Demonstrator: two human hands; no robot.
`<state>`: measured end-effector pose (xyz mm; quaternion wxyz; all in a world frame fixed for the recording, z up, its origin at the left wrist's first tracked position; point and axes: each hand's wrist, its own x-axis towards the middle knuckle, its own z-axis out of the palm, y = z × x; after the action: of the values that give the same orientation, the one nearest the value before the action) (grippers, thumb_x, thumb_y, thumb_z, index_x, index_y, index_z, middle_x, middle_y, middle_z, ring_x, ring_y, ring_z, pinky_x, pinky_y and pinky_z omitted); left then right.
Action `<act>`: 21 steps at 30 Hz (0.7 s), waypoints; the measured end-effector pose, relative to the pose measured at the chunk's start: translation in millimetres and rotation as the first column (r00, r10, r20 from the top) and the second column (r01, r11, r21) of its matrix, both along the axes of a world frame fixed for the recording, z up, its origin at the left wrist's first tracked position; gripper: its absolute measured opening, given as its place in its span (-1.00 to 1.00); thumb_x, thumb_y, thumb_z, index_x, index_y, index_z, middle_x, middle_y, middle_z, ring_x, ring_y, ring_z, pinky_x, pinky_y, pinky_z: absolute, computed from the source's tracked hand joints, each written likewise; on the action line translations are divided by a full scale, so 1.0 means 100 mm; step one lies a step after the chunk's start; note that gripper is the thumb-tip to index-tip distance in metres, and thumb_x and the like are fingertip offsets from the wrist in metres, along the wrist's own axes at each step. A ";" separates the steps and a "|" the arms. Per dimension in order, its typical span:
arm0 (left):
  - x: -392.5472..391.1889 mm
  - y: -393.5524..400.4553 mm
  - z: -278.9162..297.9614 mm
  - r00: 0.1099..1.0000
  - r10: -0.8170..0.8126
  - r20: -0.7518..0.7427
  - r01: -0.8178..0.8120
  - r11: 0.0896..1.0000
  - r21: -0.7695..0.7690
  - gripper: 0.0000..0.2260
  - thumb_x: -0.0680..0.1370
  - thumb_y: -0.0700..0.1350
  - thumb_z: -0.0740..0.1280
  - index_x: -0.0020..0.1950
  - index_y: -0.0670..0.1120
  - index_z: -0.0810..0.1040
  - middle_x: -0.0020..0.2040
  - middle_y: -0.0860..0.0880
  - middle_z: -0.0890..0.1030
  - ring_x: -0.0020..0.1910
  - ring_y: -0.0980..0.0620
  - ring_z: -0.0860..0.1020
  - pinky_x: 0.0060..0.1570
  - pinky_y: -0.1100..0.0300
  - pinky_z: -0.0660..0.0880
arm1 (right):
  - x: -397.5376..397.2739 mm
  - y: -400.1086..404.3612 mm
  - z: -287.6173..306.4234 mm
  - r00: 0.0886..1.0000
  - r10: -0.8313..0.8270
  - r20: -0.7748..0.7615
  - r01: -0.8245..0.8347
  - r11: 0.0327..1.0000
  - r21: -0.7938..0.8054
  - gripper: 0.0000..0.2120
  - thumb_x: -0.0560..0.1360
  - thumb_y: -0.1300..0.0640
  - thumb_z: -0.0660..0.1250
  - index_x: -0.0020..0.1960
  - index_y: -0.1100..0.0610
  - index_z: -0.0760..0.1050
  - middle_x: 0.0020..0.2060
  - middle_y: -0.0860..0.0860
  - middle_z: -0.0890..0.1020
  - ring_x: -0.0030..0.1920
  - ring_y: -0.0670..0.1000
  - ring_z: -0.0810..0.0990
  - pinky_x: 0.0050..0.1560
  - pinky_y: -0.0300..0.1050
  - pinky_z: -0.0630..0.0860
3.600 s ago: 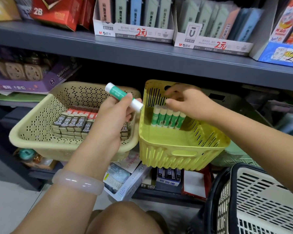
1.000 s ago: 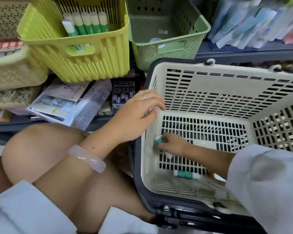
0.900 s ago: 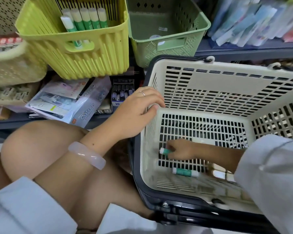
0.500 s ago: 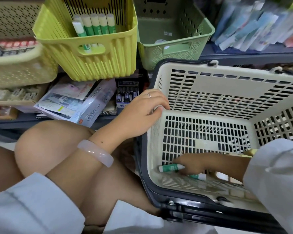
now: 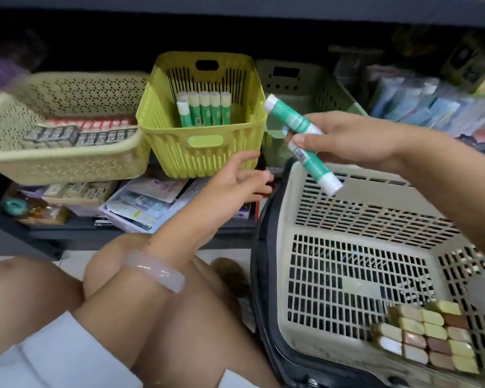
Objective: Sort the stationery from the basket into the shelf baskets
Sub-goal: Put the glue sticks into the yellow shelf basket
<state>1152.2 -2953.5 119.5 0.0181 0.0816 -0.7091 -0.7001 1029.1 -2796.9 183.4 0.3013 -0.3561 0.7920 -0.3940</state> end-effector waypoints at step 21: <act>0.06 -1.08 0.49 0.884 0.370 -0.285 -0.425 0.891 -0.159 -0.90 0.54 -0.03 0.29 -0.18 0.03 0.48 -0.39 0.09 0.61 -0.62 0.20 0.34 -0.62 0.34 0.28 | 0.23 -1.25 0.37 0.854 0.287 -0.434 -0.265 0.958 0.112 -0.79 0.53 0.15 0.28 0.16 0.11 0.47 -0.44 -0.16 0.53 -0.50 -0.19 0.44 -0.44 -0.36 0.42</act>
<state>1158.6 -3061.8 168.2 0.2590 0.1358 -0.7412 -0.6042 1052.3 -2922.0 220.6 0.1738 -0.5391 0.7898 -0.2353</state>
